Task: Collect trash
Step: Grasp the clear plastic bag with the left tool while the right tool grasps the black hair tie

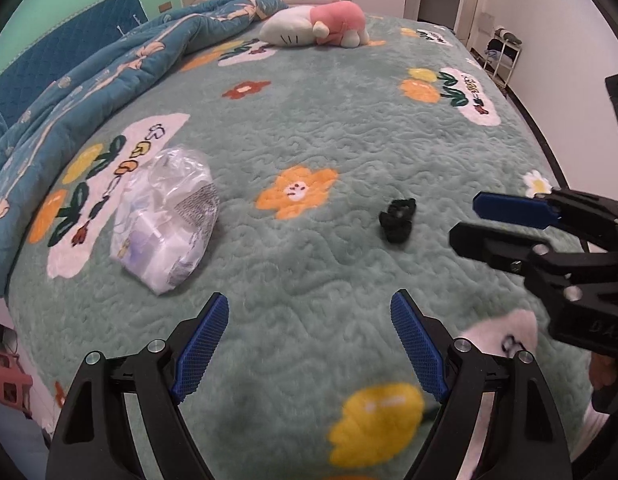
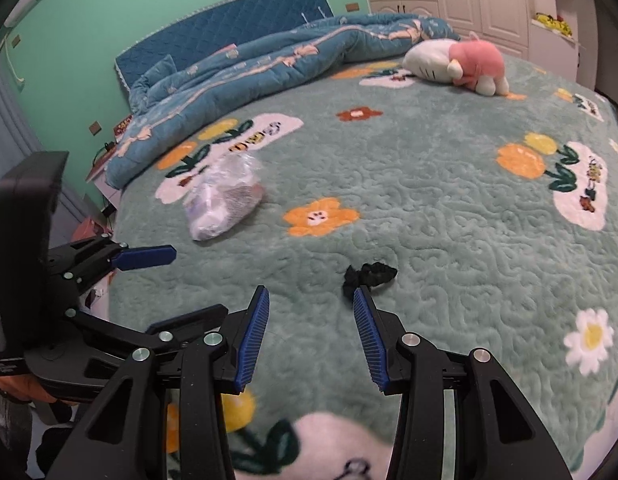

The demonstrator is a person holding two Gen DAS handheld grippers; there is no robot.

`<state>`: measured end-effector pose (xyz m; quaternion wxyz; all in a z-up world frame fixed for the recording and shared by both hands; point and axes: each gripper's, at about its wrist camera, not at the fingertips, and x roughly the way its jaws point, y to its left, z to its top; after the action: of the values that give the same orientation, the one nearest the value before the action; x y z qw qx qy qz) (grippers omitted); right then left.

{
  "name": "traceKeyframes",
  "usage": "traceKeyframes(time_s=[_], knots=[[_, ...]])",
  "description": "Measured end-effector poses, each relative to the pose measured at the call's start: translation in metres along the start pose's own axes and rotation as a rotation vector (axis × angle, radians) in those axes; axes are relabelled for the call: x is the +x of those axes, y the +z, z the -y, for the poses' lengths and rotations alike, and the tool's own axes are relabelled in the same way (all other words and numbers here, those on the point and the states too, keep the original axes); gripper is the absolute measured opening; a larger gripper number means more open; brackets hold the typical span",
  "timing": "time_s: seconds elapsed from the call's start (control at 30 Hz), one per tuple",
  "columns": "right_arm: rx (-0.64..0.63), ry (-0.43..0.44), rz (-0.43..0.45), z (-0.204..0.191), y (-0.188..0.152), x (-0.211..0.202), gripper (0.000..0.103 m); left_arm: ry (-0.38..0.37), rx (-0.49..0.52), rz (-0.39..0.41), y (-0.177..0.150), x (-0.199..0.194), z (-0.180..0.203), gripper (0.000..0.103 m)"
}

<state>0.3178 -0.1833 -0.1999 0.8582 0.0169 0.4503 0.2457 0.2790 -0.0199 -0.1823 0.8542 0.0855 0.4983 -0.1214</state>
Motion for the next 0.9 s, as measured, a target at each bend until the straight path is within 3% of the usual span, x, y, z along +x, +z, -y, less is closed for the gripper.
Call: traceKeyframes(time_s=[0.43,0.5,0.53,0.57,0.7,0.9], knots=[[-0.026,-0.057,-0.110,0.035,0.007,0.090,0.044,-0.013,-0.002,-0.042,0.016,0.049,-0.016,0.083],[-0.045,-0.075,-0.117,0.035,0.004,0.098,0.037,-0.016,-0.009,-0.049,0.015,0.053,-0.017,0.083],[-0.060,-0.098,-0.115,0.035,0.003,0.100,0.026,-0.019,-0.011,-0.049,0.016,0.054,-0.018,0.083],[-0.068,-0.112,-0.107,0.036,0.003,0.100,0.021,-0.018,-0.014,-0.050,0.015,0.054,-0.019,0.083],[-0.034,-0.077,-0.085,0.038,0.008,0.094,0.017,-0.011,-0.026,-0.027,0.016,0.047,-0.025,0.083],[-0.092,0.001,-0.066,0.000,0.027,0.096,0.017,0.028,-0.070,0.014,0.019,0.031,-0.058,0.083]])
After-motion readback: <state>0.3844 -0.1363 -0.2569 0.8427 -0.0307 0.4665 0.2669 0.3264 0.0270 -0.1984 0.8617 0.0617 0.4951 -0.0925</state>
